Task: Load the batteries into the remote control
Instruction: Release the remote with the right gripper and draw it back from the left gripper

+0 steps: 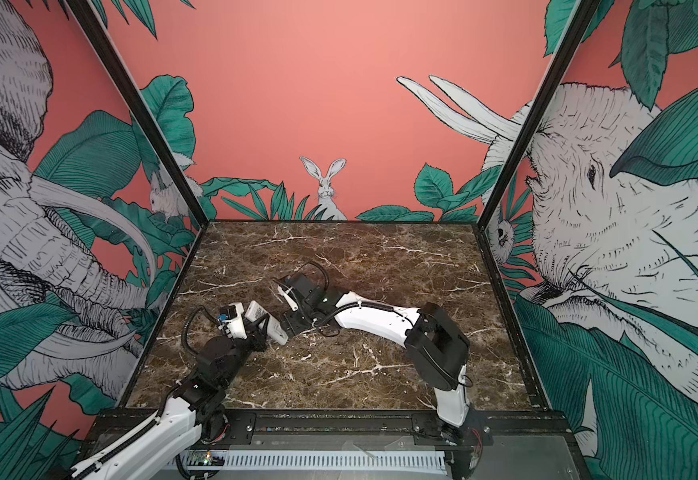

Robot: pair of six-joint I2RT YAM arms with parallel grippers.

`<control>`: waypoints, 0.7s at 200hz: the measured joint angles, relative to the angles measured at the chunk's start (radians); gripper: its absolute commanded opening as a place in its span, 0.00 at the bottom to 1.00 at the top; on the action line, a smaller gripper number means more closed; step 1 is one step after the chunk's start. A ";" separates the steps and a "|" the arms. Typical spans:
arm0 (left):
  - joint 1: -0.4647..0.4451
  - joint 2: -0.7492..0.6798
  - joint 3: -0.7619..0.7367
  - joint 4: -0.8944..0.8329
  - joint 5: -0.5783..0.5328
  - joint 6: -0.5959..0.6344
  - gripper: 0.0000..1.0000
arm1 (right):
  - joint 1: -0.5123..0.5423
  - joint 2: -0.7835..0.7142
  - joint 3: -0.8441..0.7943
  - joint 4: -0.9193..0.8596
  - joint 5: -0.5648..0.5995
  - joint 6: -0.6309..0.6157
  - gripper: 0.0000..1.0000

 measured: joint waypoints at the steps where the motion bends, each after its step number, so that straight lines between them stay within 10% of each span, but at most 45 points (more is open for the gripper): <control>1: 0.000 0.000 0.000 0.000 0.000 0.000 0.00 | -0.002 -0.006 -0.011 0.003 -0.002 -0.002 0.76; 70: 0.000 0.000 0.000 0.000 0.029 0.009 0.00 | -0.035 -0.084 -0.283 0.286 -0.170 -0.259 0.79; 140: 0.000 -0.001 0.000 0.000 0.051 0.011 0.00 | -0.042 0.048 -0.220 0.437 -0.278 -0.341 0.80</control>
